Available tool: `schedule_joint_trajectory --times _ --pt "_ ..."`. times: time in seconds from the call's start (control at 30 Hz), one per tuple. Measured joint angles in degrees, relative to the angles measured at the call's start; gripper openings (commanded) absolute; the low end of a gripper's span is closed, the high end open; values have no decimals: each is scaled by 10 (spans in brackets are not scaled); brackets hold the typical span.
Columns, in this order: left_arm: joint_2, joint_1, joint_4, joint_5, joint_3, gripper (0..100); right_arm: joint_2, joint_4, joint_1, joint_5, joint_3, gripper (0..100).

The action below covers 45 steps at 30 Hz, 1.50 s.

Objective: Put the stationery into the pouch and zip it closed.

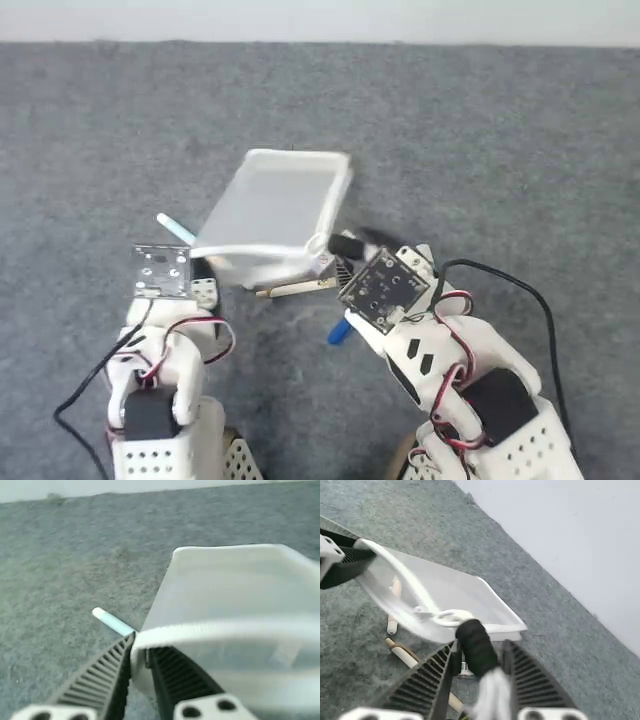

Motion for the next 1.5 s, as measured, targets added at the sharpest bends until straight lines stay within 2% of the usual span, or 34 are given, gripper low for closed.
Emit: schedule_joint_trajectory --times 0.13,0.43,0.6,1.07,1.5 --pt "0 -13 3 -1 0 9 46 0 9 1 -2 191" --pt "0 -54 3 6 0 9 244 9 89 -37 -83 191" --pt "0 -71 3 14 0 9 343 15 98 -52 -119 117" --pt "0 -76 3 14 0 9 636 151 178 -86 -298 110" --pt "0 -76 3 14 0 9 865 224 248 -89 -462 110"
